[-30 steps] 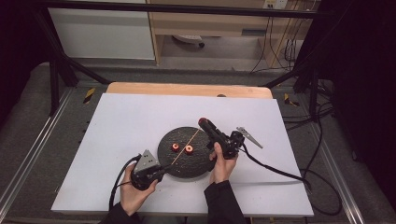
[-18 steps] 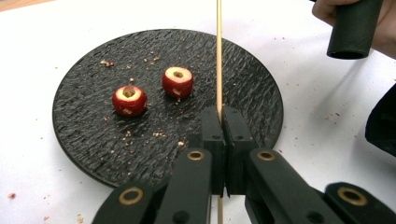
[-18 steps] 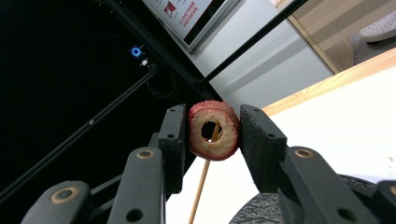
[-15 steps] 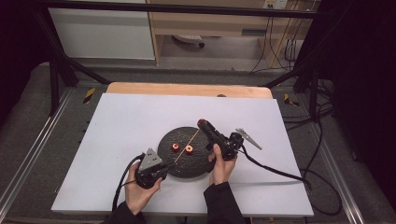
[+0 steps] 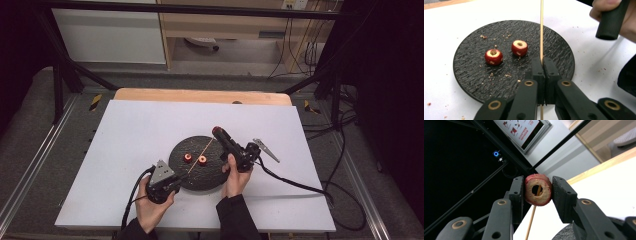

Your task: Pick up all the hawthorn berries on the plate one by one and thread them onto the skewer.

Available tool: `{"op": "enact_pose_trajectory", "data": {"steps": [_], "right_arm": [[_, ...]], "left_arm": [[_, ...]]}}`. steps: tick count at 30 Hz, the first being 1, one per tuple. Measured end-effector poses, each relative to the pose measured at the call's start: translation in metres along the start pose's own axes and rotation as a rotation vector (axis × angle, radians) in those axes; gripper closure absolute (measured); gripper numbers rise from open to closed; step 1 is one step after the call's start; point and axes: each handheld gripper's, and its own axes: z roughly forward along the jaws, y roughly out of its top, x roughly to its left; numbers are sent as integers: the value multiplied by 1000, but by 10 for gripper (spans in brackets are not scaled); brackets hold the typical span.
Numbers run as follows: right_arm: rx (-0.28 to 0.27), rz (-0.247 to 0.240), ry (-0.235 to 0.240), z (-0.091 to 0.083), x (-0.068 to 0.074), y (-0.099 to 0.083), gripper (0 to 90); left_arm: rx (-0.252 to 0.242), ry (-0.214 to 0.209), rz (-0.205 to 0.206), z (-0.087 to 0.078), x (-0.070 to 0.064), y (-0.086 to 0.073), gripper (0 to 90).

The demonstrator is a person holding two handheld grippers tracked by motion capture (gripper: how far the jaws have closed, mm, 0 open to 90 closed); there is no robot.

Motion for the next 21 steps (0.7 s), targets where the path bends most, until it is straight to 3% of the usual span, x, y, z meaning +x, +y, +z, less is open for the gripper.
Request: {"op": "enact_pose_trajectory", "data": {"steps": [8,21], "right_arm": [[41,13,5,0,-2,-10,633],[89,-15,23,-6,0,-14,632]], "left_arm": [[6,6,0,7,-2,7,887],[1,-15,8,17,1,22,887]]}}
